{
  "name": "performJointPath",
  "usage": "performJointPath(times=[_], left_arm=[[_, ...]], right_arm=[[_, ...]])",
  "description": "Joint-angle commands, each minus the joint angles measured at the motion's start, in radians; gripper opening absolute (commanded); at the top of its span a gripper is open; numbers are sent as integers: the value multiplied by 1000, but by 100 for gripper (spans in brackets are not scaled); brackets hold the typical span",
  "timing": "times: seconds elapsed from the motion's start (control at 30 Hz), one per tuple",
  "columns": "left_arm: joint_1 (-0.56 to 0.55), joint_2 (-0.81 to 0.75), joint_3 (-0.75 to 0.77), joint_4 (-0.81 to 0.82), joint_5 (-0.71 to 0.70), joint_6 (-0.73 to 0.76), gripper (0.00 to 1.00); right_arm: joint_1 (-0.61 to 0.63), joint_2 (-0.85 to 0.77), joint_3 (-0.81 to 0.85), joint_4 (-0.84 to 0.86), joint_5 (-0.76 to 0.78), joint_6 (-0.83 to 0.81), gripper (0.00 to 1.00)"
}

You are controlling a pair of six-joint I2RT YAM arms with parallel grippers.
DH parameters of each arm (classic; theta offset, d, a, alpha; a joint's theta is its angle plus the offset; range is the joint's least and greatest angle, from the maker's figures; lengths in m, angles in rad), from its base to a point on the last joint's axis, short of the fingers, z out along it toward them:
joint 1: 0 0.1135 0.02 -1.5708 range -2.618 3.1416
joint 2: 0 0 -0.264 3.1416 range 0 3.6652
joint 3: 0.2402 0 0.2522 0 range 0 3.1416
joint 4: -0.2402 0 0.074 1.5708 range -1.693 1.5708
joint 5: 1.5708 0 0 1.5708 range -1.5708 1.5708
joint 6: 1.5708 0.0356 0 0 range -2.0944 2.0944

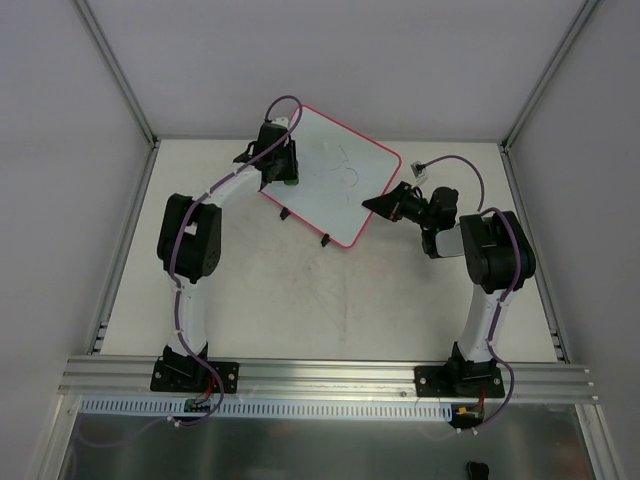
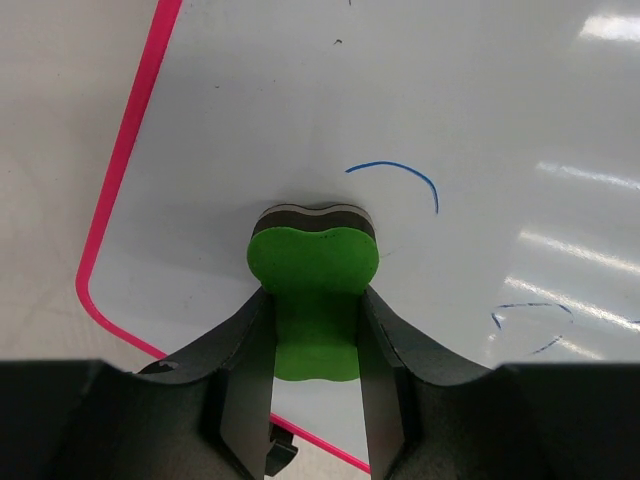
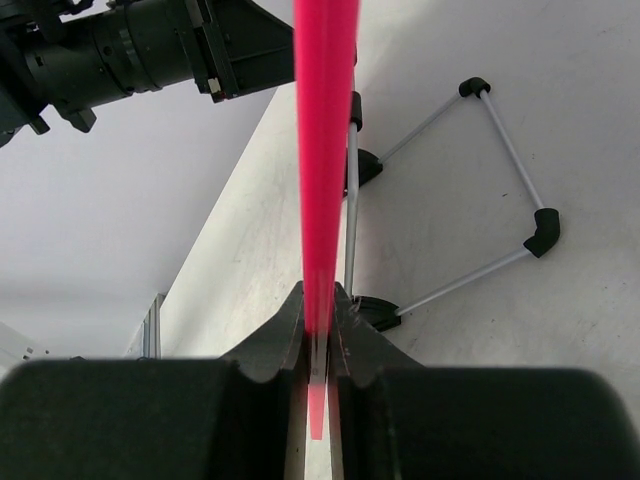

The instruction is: Erase the whiteboard

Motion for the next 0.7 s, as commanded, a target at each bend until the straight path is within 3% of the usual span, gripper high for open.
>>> performJointPath(times=[0.0, 0.07, 0.67], left_arm=[[-25, 72, 16, -50, 35, 39, 0], [-33, 85, 34, -50, 119, 47, 0], [-270, 137, 105, -52, 261, 114, 0]], right_arm=[[30, -56, 2, 284, -94, -38, 0], [31, -56, 5, 284, -94, -38, 0], [31, -46, 8, 283, -103, -37, 0]])
